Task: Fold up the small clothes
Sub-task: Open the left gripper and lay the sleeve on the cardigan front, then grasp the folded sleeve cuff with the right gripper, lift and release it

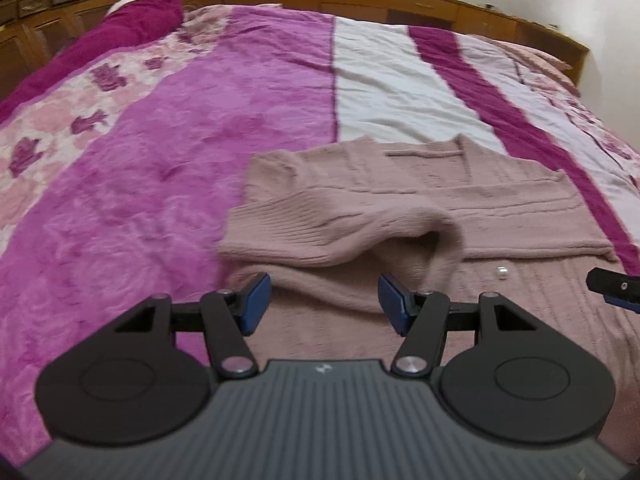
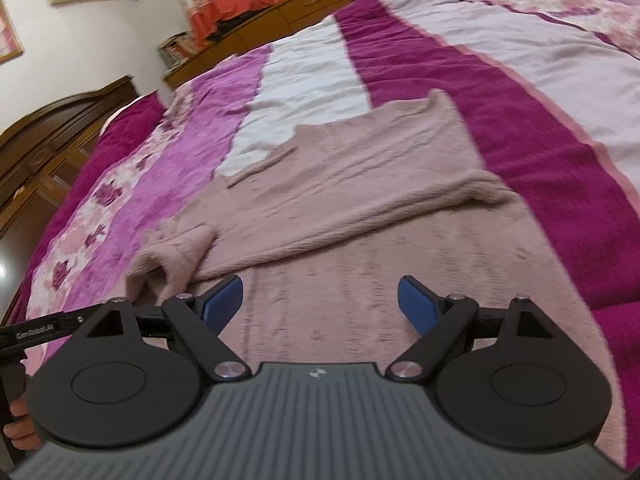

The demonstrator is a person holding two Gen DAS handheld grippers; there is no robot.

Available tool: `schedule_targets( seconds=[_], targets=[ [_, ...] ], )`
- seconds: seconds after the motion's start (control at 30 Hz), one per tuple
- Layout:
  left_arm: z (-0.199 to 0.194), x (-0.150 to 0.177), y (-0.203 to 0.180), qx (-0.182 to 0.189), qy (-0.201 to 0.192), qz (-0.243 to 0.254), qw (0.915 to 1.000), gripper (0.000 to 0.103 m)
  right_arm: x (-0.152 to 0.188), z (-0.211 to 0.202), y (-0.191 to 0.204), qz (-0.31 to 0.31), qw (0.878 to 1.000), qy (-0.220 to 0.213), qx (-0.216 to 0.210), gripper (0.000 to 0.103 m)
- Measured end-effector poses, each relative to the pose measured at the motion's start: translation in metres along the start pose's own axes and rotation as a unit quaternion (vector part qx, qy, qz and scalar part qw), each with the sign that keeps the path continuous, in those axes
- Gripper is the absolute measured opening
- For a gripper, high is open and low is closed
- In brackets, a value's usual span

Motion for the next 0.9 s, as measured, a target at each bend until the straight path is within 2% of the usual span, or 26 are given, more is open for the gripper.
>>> schedule_targets(
  seconds=[0.27,0.4,0.67,0.87,0.9],
  targets=[
    [-0.006,0.008,0.038,-0.034,0.005,-0.037,0.9987,0.061,-0.007,0.016,0.066,-0.080,0.995,0.021,-0.053,0.089],
    [-0.001,0.013,0.045,-0.038,0.015,-0.041,0.9983,0.061,-0.016,0.035,0.087,-0.065,0.993,0.050,-0.083,0.089],
    [0.010,0.018,0.046,-0.043,0.024,-0.036,0.9981,0.061,-0.049,0.081,0.127,-0.065,0.989,0.076,-0.105,0.089],
    [0.018,0.018,0.049,-0.045,0.028,-0.033,0.9980,0.061,-0.051,0.126,0.145,-0.049,0.984,0.135,-0.104,0.086],
    [0.020,0.018,0.049,-0.046,0.029,-0.033,0.9980,0.061,-0.050,0.131,0.146,-0.044,0.983,0.145,-0.105,0.083]
  ],
)
Point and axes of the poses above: each gripper's, at about its wrist camera, not at the fingertips, and z roughly the way its jaws point, y to its left, x to its underside, the point moved 5 cm from there along z, roughly the way its jaws point, and after that the axes turned 7 degrees about x, right-handed, at the moved point
